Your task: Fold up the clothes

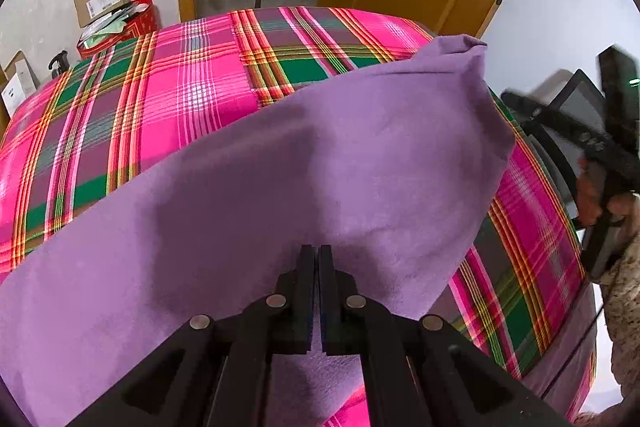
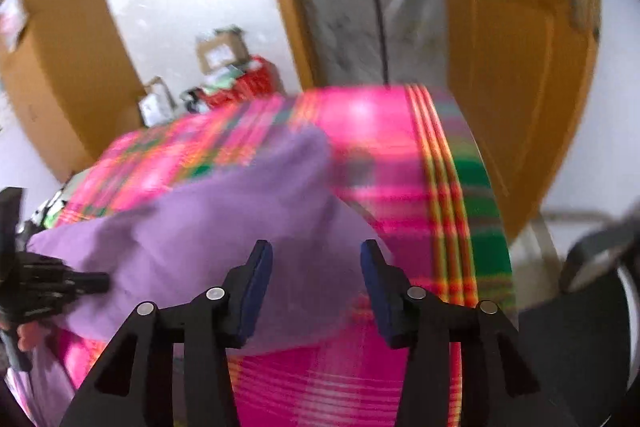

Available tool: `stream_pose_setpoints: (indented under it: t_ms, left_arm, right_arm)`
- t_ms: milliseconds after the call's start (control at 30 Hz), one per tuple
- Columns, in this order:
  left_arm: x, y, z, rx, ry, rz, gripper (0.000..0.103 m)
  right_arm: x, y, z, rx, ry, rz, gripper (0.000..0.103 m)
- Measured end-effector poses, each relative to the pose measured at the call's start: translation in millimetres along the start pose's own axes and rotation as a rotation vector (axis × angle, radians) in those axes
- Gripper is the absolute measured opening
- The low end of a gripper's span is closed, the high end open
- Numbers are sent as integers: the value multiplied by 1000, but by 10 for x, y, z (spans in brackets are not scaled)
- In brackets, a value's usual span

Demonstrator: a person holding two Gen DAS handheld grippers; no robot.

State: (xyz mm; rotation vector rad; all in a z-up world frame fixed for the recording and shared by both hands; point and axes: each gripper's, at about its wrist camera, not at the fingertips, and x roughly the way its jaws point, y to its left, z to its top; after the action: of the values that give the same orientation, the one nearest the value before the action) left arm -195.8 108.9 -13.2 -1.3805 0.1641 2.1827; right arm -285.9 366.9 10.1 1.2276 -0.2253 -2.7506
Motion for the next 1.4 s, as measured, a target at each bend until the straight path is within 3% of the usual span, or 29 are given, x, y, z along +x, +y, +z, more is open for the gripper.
stream_pose_setpoints:
  t_ms: [300, 333, 467, 667, 867, 1000, 1200, 1400]
  left_arm:
    - [6, -11, 12, -6, -2, 0, 2]
    - [6, -7, 12, -10, -2, -2, 2]
    - [-3, -22, -7, -11, -2, 0, 3]
    - [-14, 1, -7, -27, 2, -9, 3]
    - [-61, -6, -23, -53, 13, -34, 3]
    - [-193, -75, -30, -50, -20, -94, 3]
    - [-425, -31, -35, -115, -80, -179, 7]
    - [-484, 165, -141, -204, -58, -247, 12]
  right_arm:
    - [100, -86, -33, 66, 12, 58, 52]
    - [88, -78, -40, 63, 10, 60, 49]
    - [101, 32, -13, 40, 3, 44, 12]
    - [-43, 232, -7, -25, -26, 57, 10]
    - [-298, 542, -56, -85, -73, 157, 10]
    - [-433, 883, -120, -151, -78, 238, 10]
    - [-446, 1394, -364, -253, -25, 348, 10]
    - [-289, 1714, -643, -305, 71, 431, 10]
